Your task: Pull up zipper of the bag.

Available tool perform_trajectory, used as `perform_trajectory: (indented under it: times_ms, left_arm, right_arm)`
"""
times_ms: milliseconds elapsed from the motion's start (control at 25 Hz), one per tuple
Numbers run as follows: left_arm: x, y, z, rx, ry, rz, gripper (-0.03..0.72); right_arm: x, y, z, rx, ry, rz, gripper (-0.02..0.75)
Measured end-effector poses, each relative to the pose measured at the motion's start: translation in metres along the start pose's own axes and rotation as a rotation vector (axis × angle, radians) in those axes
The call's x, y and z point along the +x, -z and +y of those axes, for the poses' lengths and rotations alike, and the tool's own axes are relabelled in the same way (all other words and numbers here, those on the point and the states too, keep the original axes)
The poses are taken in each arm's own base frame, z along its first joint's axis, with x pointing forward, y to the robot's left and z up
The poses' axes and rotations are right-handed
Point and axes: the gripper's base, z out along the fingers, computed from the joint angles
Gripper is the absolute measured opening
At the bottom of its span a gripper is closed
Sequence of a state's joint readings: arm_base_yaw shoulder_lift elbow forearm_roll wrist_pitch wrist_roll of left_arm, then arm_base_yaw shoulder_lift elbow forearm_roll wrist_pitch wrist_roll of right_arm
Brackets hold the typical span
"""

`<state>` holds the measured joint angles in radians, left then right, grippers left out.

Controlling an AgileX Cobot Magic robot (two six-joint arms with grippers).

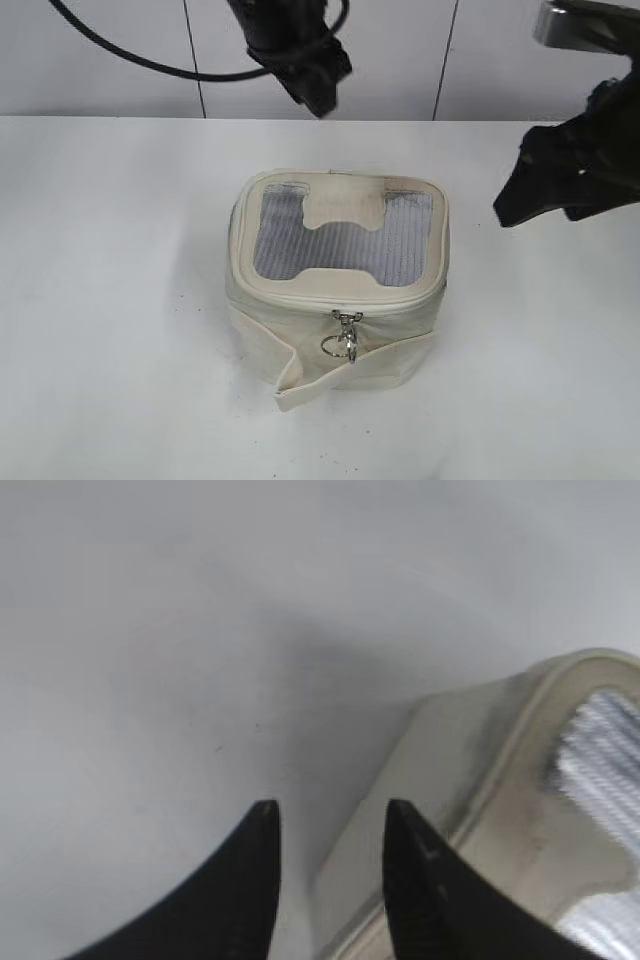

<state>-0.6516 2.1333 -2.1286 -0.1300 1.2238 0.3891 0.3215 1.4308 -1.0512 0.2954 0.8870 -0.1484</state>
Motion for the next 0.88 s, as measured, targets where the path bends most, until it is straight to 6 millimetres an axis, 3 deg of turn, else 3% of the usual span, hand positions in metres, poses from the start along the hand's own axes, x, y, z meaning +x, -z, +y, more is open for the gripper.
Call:
perform_trajectory:
  times_ms: [280,480,640,880]
  left_arm:
    - [0.031,0.074,0.070,-0.237,0.356,-0.077,0.278]
    - [0.081,0.134,0.111,-0.345,0.594,-0.128,0.278]
    - [0.133,0.171,0.116,-0.401,0.720,-0.109,0.278]
    - [0.206,0.194,0.086,-0.431,0.867,-0.031,0.278]
  right_arm:
    - [0.000,0.013,-0.055,0.118,-0.172,-0.032,0.583]
    - [0.005,0.017,-0.074,0.266,-0.223,-0.013,0.583]
    - [0.008,0.019,-0.077,0.303,-0.232,0.020,0.583]
    - [0.013,0.033,-0.072,0.309,-0.232,0.004,0.584]
